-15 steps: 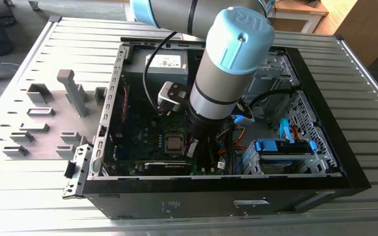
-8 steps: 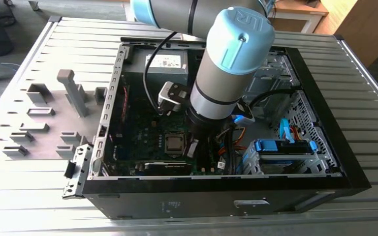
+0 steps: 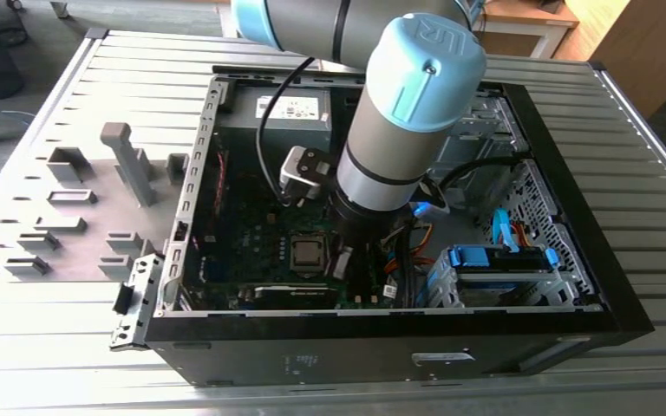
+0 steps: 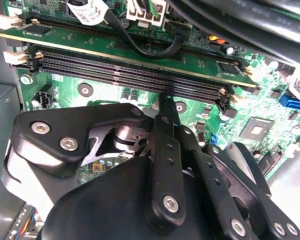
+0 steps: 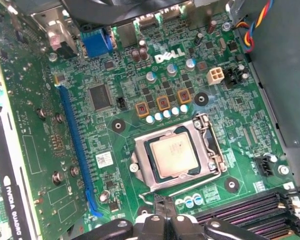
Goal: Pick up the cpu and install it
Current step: 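Install the first cpu locking lever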
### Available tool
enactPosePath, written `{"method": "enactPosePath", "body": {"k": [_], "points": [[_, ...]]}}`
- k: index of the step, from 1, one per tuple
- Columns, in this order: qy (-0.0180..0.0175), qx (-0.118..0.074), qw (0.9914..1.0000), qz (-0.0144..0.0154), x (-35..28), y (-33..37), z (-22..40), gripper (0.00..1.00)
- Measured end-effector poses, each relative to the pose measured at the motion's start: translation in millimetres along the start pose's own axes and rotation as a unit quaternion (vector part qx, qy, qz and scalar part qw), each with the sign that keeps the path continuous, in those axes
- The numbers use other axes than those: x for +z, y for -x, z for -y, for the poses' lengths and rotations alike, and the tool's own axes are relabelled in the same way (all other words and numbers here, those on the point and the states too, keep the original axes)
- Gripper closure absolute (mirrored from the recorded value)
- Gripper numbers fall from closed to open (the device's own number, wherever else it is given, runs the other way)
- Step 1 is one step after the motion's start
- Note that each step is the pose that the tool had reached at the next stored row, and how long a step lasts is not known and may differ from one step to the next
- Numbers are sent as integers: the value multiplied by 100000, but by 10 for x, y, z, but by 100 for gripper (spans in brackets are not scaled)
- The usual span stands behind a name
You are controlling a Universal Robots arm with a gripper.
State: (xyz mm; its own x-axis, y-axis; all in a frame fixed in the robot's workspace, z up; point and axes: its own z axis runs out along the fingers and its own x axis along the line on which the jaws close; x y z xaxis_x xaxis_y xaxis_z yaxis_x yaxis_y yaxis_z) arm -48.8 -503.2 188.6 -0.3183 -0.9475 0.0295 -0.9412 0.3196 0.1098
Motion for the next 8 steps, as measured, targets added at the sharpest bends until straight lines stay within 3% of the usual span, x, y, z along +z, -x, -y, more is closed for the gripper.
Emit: {"method": "enactPosePath", "body": {"k": [8], "points": [[-19,-502,99999,-62,4,4,11,89]]}}
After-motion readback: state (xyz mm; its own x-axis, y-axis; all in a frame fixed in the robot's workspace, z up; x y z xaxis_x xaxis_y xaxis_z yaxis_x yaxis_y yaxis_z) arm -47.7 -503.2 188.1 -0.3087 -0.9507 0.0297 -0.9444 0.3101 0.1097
